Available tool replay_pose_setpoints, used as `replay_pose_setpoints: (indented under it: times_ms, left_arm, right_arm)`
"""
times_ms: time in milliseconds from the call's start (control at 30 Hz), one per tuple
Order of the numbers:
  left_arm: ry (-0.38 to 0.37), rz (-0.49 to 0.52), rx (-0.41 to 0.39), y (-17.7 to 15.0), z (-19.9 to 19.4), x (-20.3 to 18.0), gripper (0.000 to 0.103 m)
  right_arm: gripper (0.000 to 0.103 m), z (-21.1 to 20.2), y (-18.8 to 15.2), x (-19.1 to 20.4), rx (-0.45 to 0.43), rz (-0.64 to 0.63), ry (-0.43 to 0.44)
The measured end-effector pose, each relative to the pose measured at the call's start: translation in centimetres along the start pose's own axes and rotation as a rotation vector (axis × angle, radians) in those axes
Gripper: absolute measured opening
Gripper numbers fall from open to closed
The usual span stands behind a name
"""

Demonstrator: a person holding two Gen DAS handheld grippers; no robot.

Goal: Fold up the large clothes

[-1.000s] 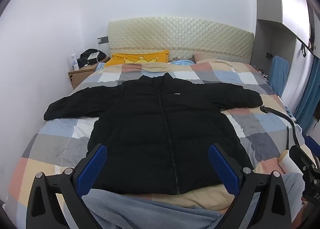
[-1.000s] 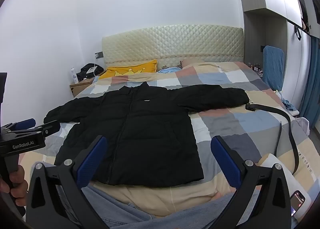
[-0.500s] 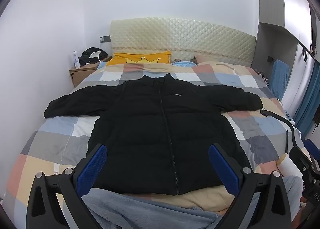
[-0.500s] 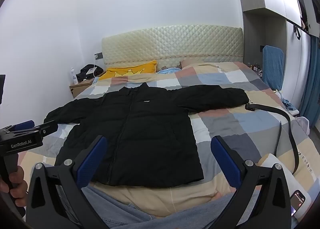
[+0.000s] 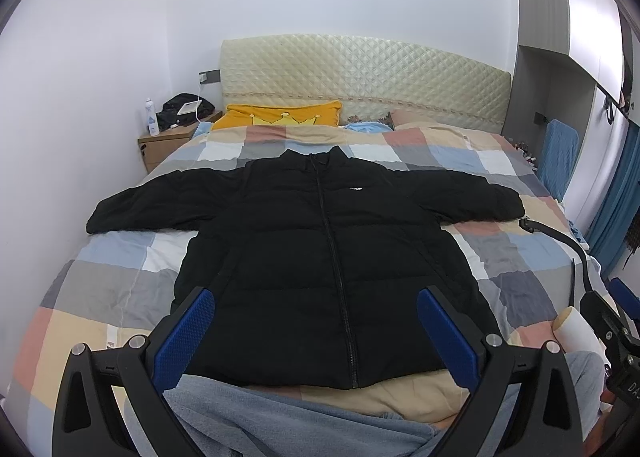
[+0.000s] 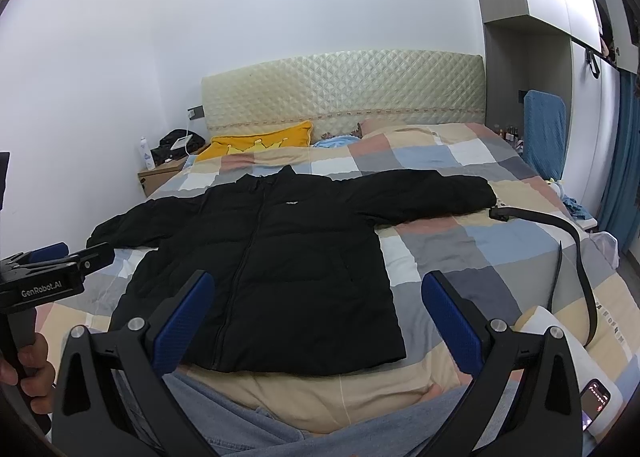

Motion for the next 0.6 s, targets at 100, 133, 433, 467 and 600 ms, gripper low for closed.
replay_pose_setpoints:
  times_ms: [100,133,433,467,600]
  left_arm:
    - [0.002,-0.003,0.0,-0.04,0.0,0.1,0.102]
    - [0.001,-0.002,0.001,-0.06,-0.01,0.07,0.102]
    - [0.001,-0.002,0.002,-0.21,0.02,-0.13,0.102]
    - [0.001,-0.001,0.003,-0.21,0.05,-0.14,0.102]
    - [0.0,-0.002,0.006,-0.29,0.1,-0.15,0.102]
  right_arm:
    - [0.103,-0.22,0.29,0.03,-0.001,0.0,-0.001]
    - [0.103,-0.16,0.25,0.07,-0.001,0.0,0.0]
    - [0.103,0.43,-0.12,-0.48,-0.001,0.004,0.002]
    - [0.103,0.45,-0.1,-0.51,-0.001,0.004,0.002]
    - [0.103,0.44,-0.21,-0.47,-0.002,0.005,0.001]
Point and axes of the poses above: each gripper's, at about its wrist camera, not at the fingertips, and z roughly the way its jaws point, x to its left, y to its top, the point moved 8 cm from there along z, roughly the way its jaws point, and after that the axes turned 3 degrees about -z, right-handed, at the moved point
